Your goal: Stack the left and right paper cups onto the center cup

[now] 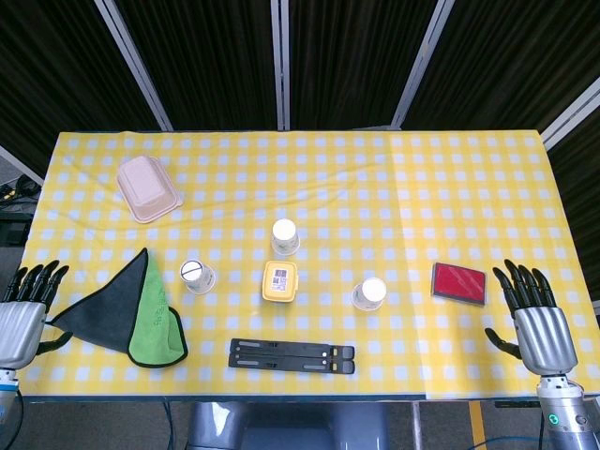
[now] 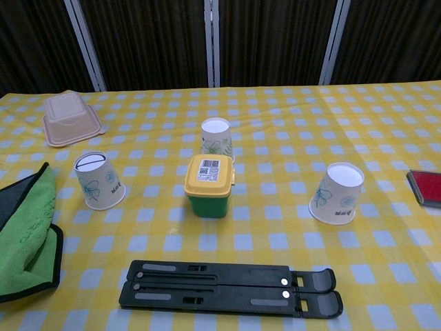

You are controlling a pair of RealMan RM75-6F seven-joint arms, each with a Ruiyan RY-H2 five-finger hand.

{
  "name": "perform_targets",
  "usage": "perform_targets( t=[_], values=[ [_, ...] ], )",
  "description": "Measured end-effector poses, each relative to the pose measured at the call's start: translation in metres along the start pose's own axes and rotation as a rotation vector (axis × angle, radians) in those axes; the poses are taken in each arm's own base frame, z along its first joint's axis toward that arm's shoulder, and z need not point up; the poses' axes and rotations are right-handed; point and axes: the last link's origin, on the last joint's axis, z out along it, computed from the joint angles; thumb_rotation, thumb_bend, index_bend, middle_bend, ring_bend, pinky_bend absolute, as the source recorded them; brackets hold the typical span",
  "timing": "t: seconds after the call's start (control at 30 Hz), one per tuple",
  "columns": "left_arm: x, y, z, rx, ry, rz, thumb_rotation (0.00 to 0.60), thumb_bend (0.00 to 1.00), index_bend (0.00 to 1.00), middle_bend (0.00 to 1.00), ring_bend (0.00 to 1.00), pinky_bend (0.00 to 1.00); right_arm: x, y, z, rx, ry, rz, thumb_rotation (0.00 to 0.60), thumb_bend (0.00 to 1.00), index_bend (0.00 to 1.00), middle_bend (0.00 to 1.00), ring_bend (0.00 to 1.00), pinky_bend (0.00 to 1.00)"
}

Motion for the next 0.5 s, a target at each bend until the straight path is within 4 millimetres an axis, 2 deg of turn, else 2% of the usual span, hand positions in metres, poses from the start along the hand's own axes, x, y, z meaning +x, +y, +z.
perform_targets(
  t=[0.5],
  values=[
    [0.0011,0.0041,0.0034,-0.013,0.014,0.001,0.600,0.00,0.00,0.00,0.00,0.00,-0.0010,0.0003,-0.0014,0.000,-0.001,0.001,0.600,0.06,0.05,0.00,0.00,0.00]
  ],
)
